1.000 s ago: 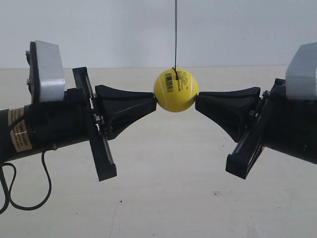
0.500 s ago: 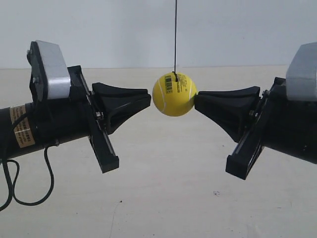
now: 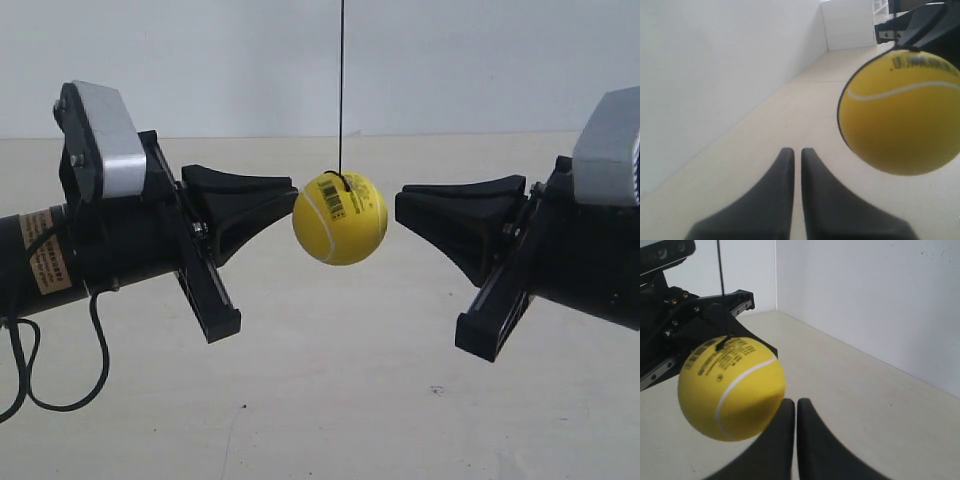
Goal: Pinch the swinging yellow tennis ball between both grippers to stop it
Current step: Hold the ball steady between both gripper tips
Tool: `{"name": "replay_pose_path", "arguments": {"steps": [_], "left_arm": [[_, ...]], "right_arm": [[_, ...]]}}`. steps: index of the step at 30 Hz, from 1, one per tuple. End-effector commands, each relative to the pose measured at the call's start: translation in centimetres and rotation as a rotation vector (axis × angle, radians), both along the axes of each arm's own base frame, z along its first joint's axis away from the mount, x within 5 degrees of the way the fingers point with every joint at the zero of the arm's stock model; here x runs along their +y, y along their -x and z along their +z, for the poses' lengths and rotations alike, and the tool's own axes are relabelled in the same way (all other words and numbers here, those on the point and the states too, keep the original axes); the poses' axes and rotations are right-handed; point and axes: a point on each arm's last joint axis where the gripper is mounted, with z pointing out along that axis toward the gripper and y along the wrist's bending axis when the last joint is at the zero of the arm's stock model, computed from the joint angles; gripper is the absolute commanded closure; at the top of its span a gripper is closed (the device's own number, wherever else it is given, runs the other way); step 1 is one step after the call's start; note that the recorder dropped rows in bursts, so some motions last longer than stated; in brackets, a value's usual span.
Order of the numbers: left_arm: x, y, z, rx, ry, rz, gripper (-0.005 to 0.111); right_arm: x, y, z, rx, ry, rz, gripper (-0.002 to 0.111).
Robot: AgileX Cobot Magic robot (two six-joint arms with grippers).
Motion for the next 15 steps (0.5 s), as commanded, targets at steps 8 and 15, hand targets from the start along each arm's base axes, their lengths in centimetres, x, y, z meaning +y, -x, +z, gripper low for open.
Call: {"name": "replay_pose_path", "arguments": {"steps": [8,15], "left_arm": [[-0.23,0.28,0.2,0.013,0.01,-0.023,0.102],[-0.37,0.52,0.32,0.011,0.025,-0.053,0.102]], "right_arm": [[0.33,0.4,0.22,-0.005,-0.011,0.058,0.108],[0.36,0.43,0.28,-0.002,-0.02,0.062,0.108]]}}
